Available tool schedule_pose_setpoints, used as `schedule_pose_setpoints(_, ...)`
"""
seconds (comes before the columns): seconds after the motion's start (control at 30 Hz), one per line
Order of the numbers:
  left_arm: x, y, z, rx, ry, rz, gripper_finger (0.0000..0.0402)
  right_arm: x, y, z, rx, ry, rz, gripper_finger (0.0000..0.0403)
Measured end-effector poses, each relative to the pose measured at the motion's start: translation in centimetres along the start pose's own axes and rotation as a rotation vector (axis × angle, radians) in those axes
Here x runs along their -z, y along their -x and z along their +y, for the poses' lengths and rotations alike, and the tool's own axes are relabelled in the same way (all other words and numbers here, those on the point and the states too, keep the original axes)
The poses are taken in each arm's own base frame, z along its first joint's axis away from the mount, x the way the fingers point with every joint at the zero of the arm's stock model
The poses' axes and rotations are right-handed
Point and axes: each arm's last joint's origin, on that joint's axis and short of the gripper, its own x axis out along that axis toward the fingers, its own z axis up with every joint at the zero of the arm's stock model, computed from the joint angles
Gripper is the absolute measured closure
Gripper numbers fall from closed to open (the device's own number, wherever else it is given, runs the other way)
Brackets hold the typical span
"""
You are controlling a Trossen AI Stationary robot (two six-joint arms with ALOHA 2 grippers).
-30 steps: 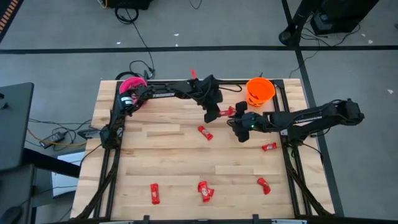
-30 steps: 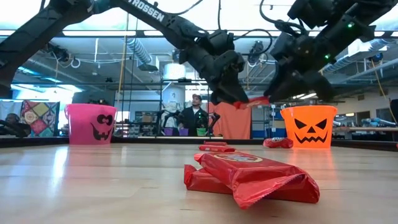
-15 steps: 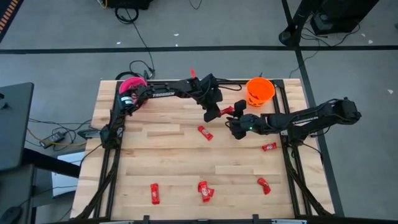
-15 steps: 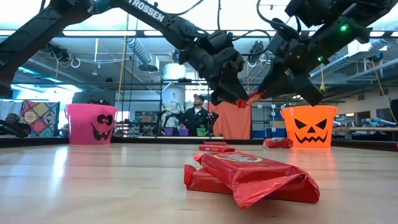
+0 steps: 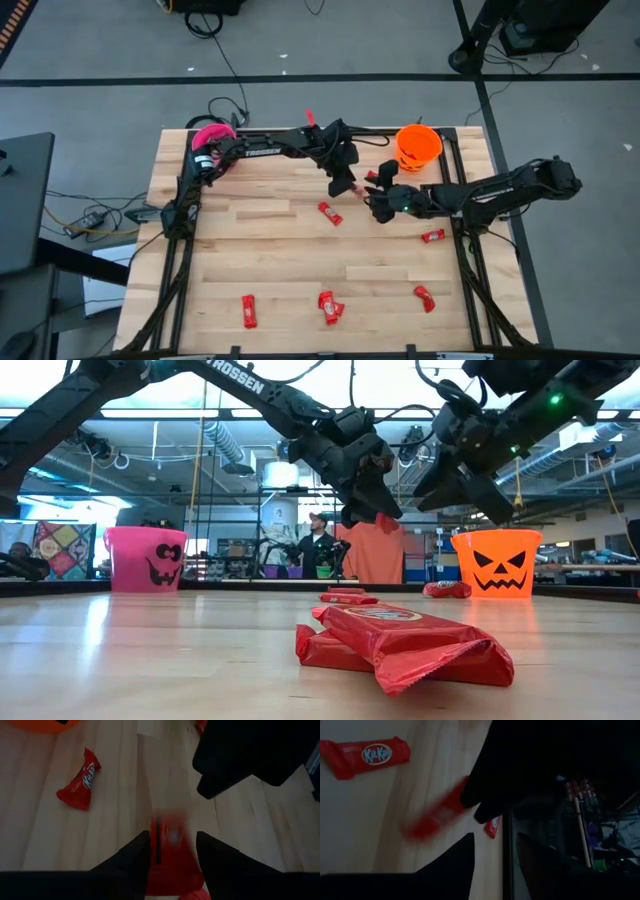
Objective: Sort candy by brand, put in halloween buckets
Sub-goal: Put the red chocolate bar into the orange bucket
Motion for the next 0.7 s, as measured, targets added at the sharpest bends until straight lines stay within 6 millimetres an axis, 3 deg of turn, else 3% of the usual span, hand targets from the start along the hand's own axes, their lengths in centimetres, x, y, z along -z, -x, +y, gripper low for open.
schedule_pose_setpoints(0.23, 0.0, 0.0, 0.0, -0.004, 0.018, 0.0, 0.0239, 0.4, -0.4, 0.0, -0.108, -0.067, -0.04, 0.0226)
schedule_pose_setpoints(0.4, 0.5, 0.1, 0.1, -0.01, 0.028, 0.044, 0.0239, 0.4, -0.5, -0.2, -0.105, -0.261, -0.037, 0.0226)
schedule_pose_setpoints(0.53, 2.3, 0.1, 0.2, -0.062, 0.003, 0.196, 0.0239, 1.2, -1.2, 0.0, -0.223, -0.483, 0.003, 0.0227)
schedule_pose_setpoints(0.7, 5.2, -1.5, 0.1, -0.082, 0.102, 0.289, 0.0239, 1.7, -1.7, 0.8, -0.308, -0.593, 0.058, 0.0227)
